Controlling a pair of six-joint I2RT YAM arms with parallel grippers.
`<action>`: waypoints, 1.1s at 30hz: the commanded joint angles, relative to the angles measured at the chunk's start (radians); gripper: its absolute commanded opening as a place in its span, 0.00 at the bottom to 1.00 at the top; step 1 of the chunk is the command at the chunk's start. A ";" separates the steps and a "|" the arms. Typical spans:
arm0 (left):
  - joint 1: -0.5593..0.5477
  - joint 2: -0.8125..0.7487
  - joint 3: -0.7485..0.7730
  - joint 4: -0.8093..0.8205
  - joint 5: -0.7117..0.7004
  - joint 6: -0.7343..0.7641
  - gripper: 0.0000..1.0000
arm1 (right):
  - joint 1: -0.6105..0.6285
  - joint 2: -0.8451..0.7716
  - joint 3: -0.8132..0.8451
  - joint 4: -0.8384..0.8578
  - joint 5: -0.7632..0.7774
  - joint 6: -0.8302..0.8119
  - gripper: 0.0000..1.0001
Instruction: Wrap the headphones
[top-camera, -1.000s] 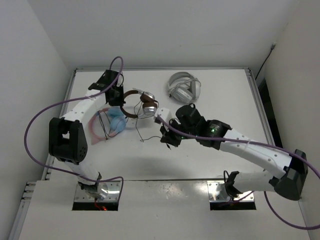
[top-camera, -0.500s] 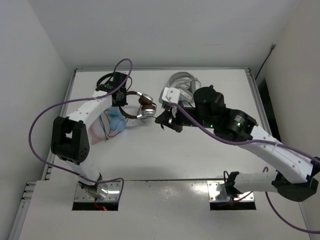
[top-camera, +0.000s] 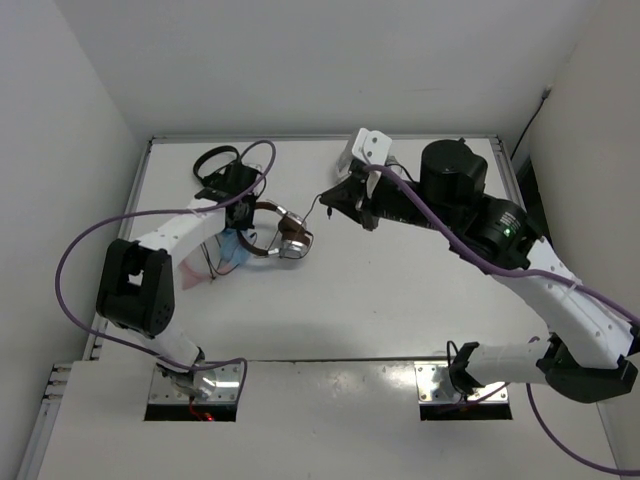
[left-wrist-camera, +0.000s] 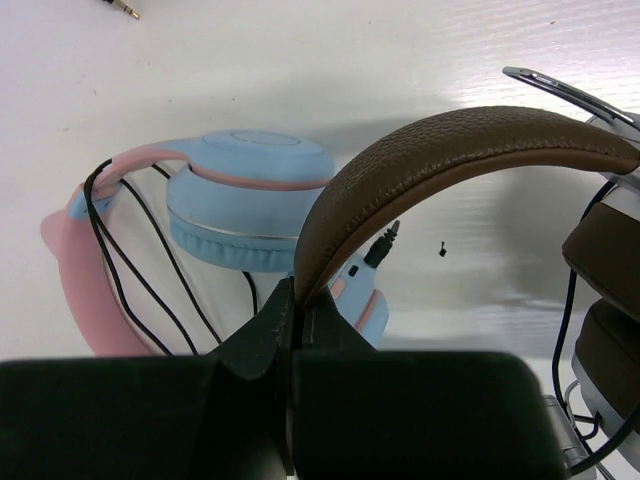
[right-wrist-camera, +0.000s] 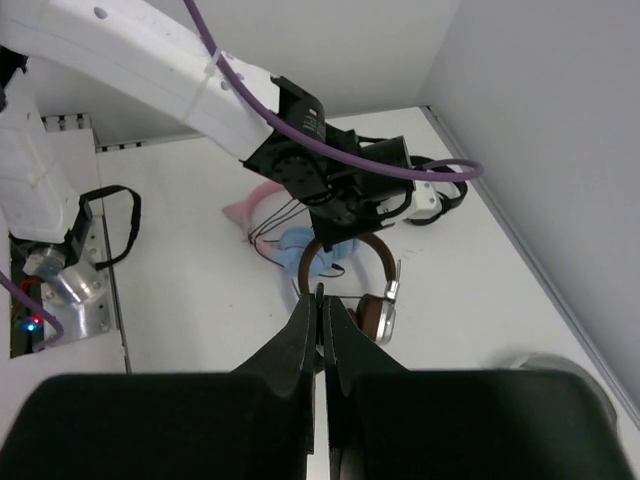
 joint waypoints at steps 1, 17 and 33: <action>-0.019 -0.061 -0.012 0.085 0.022 0.053 0.00 | -0.012 -0.012 0.056 0.091 -0.032 0.012 0.00; -0.046 -0.303 -0.127 0.123 0.303 0.202 0.00 | -0.091 -0.012 -0.071 0.340 0.101 0.031 0.00; -0.109 -0.576 -0.262 0.094 0.507 0.293 0.00 | -0.536 0.196 0.056 0.436 -0.110 0.323 0.00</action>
